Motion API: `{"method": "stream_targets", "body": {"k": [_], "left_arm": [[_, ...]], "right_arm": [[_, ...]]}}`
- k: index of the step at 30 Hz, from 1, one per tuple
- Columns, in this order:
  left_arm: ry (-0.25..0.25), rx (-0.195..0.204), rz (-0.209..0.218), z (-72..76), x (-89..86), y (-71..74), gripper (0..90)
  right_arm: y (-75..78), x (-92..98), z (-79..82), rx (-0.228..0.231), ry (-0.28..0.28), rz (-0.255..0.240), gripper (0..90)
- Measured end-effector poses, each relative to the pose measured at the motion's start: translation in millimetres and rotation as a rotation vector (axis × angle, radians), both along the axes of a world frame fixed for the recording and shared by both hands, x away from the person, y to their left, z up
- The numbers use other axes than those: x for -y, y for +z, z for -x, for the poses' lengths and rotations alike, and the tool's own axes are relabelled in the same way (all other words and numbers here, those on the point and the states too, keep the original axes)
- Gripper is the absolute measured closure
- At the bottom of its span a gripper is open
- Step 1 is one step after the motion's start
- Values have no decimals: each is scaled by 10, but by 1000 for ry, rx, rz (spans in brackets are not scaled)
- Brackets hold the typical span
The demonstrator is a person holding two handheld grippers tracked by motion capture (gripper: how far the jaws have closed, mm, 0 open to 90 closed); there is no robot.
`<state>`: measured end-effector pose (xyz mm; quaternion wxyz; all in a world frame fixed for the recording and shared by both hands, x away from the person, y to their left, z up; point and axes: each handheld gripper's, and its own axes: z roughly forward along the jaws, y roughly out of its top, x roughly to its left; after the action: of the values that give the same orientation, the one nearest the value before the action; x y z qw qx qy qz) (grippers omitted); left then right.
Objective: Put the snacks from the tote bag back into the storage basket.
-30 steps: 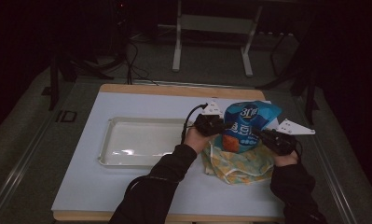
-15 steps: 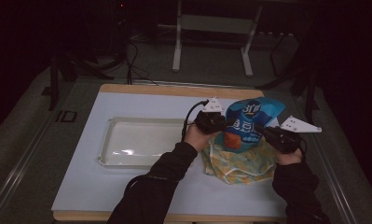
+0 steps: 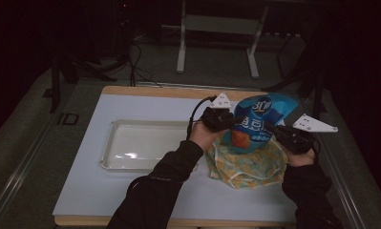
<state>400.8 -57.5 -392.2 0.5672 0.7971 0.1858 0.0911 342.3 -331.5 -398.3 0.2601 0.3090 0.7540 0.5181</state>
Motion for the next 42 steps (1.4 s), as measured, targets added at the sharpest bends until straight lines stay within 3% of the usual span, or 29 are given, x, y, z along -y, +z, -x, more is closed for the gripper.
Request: {"method": "stream_targets", "body": {"k": [12,27,30,42], "left_arm": [[-9,7,15,8,-37,213,892],[17,54,17,57,-156,615,892],[22,59,17,65,-177,652,892],[64,62,27,135,-463,791,893]], "right_arm": [[215,-14,24,29,4,-1,888],[604,-141,32,87,13,-3,890],[620,-150,29,88,13,-5,890],[779,-409,-1,104,46,-2,890]]}}
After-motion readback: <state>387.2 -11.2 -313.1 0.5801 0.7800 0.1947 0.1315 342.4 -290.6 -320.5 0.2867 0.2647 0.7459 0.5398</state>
